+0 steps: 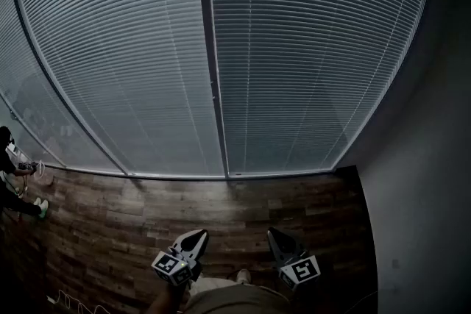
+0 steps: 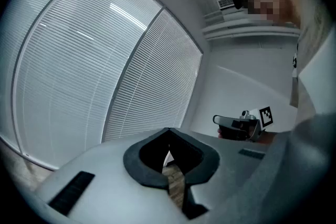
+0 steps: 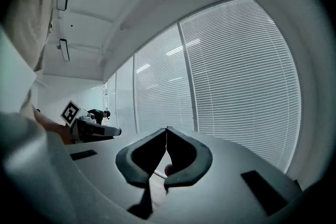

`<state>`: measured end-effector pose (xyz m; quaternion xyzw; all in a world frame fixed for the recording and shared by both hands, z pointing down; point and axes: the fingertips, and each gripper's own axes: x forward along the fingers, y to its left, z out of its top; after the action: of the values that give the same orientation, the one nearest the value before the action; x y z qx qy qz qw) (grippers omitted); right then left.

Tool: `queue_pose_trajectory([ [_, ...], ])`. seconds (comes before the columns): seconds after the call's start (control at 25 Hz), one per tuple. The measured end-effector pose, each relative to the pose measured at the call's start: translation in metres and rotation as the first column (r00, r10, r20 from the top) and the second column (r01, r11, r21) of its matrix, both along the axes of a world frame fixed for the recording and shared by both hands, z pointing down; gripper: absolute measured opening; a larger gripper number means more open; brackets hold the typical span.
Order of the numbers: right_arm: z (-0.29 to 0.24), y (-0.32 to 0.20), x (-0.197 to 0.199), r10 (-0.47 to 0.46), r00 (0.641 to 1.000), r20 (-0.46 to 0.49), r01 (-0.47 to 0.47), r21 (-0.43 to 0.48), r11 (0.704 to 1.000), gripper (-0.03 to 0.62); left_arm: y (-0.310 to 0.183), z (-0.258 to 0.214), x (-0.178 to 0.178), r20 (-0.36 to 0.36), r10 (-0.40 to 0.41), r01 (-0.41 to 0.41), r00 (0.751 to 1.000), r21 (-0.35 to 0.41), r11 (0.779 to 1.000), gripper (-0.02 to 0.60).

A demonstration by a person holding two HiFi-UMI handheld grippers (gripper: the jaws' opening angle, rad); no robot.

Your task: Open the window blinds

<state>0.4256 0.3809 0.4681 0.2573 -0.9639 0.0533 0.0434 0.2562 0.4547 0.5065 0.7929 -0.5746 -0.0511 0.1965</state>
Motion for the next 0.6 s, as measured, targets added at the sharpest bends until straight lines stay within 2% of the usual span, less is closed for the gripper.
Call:
queue_pose_trajectory([
  [0.28,0.006,-0.002,0.004,0.024,0.999,0.029,-0.023,-0.034,0.999,0.009,0.000,0.007,-0.001,0.023,-0.012,0.013,1.000,-0.015,1.000,0.014],
  [0.48,0.005,-0.008,0.013,0.050,0.994,0.093,-0.038,-0.130,0.991,0.020,0.000,0.007,0.001,0.019,-0.019,0.019,1.000,-0.021,1.000,0.014],
  [0.6,0.001,-0.008,0.015,0.035,0.997,0.071,-0.027,-0.107,0.994,0.029,-0.001,0.004,0.003,0.013,-0.025,0.025,1.000,-0.023,0.999,0.015],
])
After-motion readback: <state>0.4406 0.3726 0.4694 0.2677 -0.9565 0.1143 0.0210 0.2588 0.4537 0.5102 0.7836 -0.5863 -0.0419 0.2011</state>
